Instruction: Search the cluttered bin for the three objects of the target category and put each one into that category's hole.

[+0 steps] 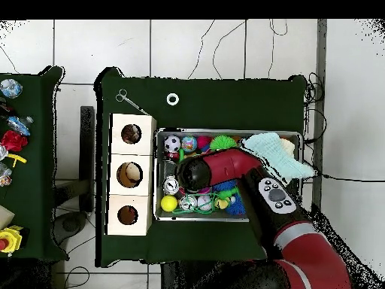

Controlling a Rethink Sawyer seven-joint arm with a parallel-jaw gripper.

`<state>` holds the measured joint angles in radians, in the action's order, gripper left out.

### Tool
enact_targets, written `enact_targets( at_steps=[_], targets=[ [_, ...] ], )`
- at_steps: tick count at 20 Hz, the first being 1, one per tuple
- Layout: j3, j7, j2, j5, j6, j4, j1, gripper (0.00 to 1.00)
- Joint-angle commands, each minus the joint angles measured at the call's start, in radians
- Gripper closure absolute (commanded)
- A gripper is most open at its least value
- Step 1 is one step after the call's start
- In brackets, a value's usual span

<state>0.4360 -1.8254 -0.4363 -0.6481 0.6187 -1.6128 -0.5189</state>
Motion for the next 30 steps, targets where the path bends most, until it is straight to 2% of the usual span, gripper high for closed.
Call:
enact_targets(
  at_steps=[1, 6, 10, 15, 30],
  targets=[
    [-0.044, 0.042, 0.095, -0.056, -0.004, 0.081, -0.006, 0.00],
    [-0.053, 0.069, 0.039, -0.088, -0.015, 0.071, -0.010, 0.00],
    [-0.065, 0.054, -0.013, -0.114, -0.060, 0.064, -0.003, 0.00],
    [-0.048, 0.073, -0.054, -0.122, -0.064, 0.055, -0.012, 0.00],
    [-0.036, 0.037, 0.013, -0.153, -0.154, 0.114, -0.013, 0.00]
  ],
)
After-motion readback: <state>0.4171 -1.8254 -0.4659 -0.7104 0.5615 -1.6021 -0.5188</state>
